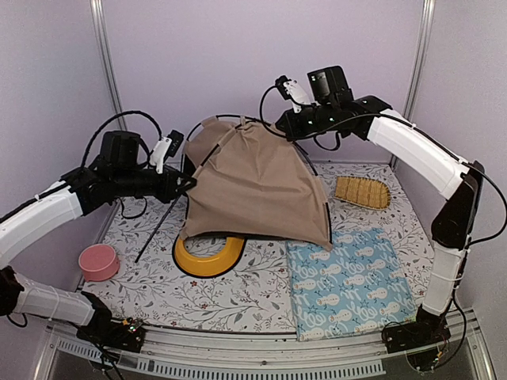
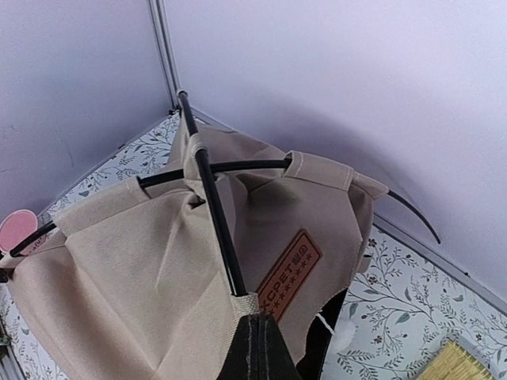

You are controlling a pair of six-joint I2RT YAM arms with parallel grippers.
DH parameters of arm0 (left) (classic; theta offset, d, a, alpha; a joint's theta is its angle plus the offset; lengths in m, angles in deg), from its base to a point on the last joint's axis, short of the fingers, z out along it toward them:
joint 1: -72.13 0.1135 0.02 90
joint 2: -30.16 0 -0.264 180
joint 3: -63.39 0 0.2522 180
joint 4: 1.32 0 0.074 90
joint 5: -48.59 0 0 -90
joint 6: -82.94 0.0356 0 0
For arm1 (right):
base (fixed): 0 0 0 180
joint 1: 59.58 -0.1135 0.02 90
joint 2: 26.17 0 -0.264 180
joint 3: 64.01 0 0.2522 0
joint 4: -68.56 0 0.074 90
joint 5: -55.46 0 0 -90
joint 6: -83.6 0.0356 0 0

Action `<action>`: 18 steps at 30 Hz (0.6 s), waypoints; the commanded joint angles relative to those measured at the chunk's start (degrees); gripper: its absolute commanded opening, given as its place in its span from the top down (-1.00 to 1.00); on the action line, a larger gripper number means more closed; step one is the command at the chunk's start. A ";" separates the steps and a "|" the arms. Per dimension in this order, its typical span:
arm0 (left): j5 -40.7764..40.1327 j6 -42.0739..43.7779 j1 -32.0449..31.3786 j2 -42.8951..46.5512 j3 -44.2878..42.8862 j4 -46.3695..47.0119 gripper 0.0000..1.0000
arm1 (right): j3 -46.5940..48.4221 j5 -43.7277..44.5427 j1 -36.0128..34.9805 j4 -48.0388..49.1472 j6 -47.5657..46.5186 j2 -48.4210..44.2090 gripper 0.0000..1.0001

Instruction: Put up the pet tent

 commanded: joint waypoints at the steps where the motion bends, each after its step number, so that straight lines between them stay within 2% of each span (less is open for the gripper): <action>1: 1.39 -3.90 -4.17 1.32 3.17 6.07 0.89 | 1.85 6.39 3.33 2.22 -1.84 -3.91 1.00; 10: -1.55 -12.29 -11.74 1.88 11.83 14.25 0.90 | -4.07 9.86 6.91 4.06 -1.50 -3.67 1.00; 18: -8.14 -18.17 -19.63 3.00 17.55 17.91 0.90 | -7.72 12.64 9.48 4.60 0.53 -2.94 1.00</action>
